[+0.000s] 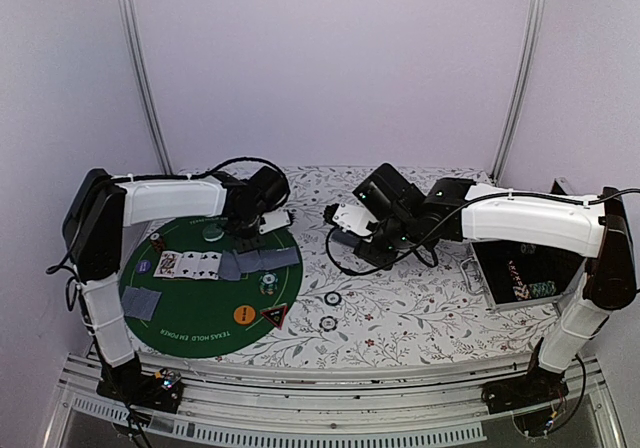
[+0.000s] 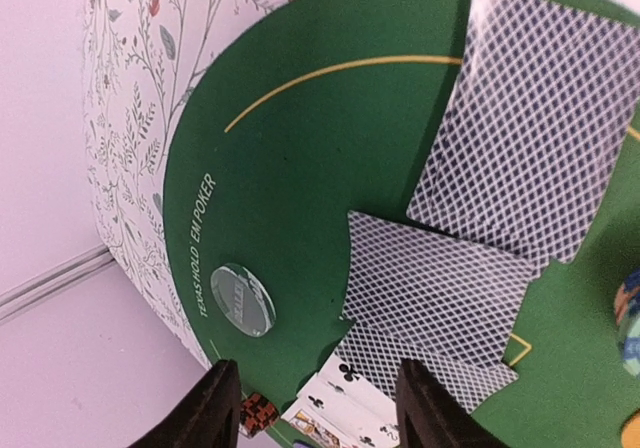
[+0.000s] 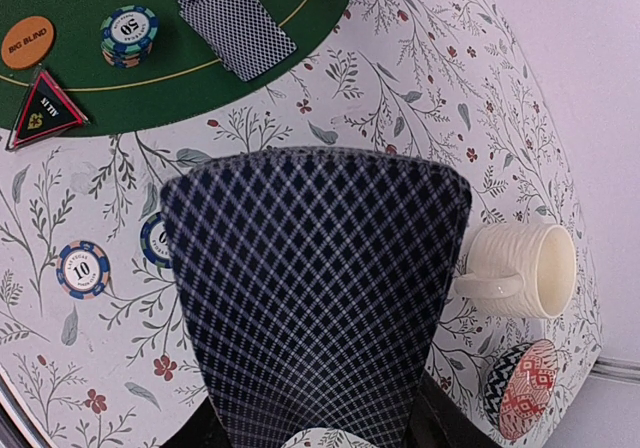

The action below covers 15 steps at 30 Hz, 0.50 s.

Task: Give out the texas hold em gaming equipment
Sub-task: Place the poker card in the community card area.

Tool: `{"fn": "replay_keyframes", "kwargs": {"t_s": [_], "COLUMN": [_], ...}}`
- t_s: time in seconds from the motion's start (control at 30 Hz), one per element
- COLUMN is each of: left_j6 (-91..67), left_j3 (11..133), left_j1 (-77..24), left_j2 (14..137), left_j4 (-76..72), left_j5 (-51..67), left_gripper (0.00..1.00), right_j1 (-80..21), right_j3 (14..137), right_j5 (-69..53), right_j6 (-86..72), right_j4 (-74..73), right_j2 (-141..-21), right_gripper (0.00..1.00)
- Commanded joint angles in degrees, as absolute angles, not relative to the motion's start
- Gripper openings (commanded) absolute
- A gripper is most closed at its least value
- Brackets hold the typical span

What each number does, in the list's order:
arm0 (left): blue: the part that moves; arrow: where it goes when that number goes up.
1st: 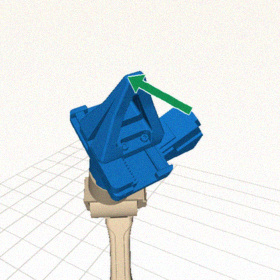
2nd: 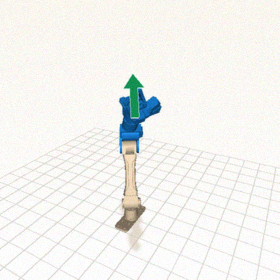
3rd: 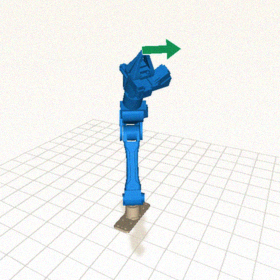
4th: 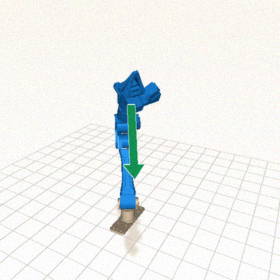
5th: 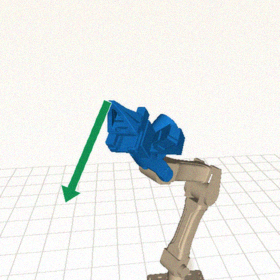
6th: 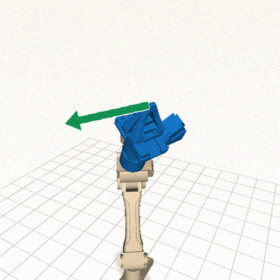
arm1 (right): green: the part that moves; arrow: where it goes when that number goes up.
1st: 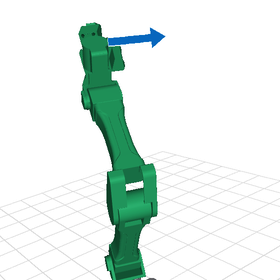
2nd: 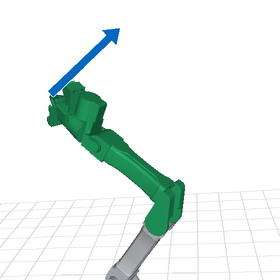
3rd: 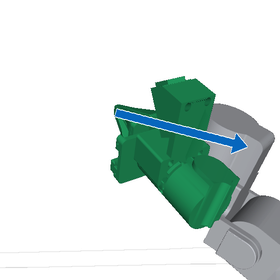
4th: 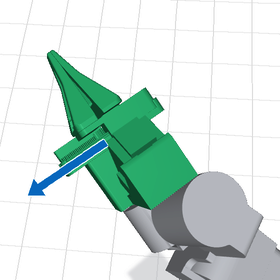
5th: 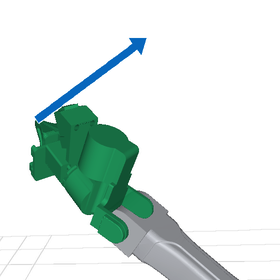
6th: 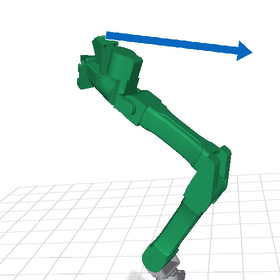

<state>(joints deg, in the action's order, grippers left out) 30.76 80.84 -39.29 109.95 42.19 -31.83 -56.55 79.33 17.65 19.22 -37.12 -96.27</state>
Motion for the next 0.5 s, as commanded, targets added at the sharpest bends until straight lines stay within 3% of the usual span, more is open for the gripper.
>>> {"fn": "replay_keyframes", "kwargs": {"t_s": [0.0, 0.1, 0.23, 0.47], "left_j6": [22.12, 13.44, 4.11, -3.58], "left_j3": [80.37, 80.58, 81.27, 81.14], "left_j1": [-40.08, -40.07, -39.32, -36.67], "left_j2": [106.02, 107.79, 112.0, 115.64], "left_j4": [37.03, 36.98, 38.37, 35.08], "left_j5": [-25.7, -23.8, -27.44, -22.74], "left_gripper": [0.57, 0.59, 0.72, 0.78], "right_j1": [-56.49, -56.5, -56.48, -56.48], "right_j3": [79.73, 79.92, 80.15, 79.6], "right_j5": [18.05, 17.84, 17.67, 17.67], "right_j6": [18.57, 18.61, 18.46, 18.09], "right_j4": [-36.83, -36.81, -36.99, -37.29], "right_j2": [-95.01, -95.25, -95.23, -94.75], "right_gripper": [0.48, 0.48, 0.48, 0.48]}}
